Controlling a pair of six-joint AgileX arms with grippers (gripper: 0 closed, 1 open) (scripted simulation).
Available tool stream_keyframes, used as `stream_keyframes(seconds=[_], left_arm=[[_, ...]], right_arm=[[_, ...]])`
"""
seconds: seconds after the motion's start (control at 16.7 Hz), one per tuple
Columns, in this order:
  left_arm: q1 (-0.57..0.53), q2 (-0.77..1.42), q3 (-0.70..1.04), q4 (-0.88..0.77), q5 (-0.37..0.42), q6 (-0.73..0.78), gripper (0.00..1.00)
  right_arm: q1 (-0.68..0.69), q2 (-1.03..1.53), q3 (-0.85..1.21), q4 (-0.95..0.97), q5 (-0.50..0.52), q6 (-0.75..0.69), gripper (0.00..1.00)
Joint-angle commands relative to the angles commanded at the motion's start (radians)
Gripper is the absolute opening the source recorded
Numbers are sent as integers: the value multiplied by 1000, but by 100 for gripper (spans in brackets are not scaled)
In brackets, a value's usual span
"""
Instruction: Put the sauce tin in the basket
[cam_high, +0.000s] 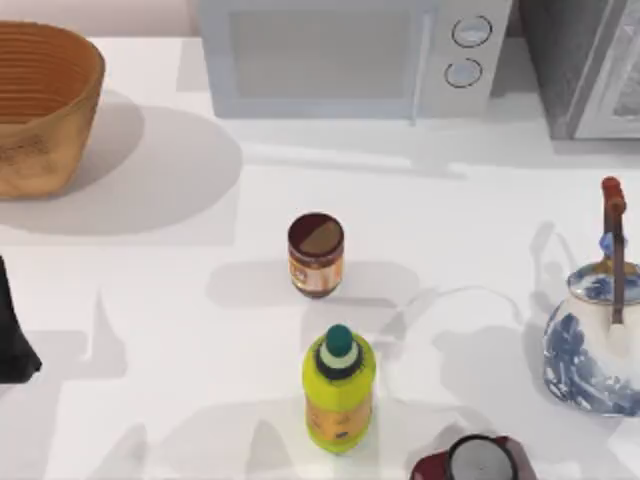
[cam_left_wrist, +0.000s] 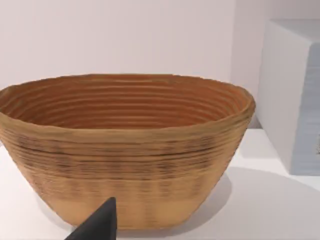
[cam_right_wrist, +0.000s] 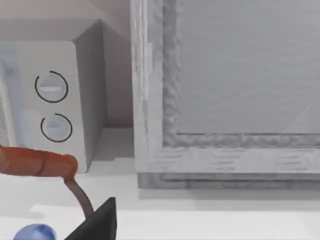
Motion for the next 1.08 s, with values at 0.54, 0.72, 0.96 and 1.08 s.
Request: stream_keyframes(seconds=[0.54,0.72,0.96,1.08], left_arm=[[104,261,56,139,97,12,100],[161,496,112,274,204,37,100],[206,855,216,507,398,92,100],[211,1044,278,637,511,125,100]], right_arm=[[0,0,0,0,0,0,100],[0,0,0,0,0,0,100],[0,0,0,0,0,0,100],[0,0,0,0,0,0,100]])
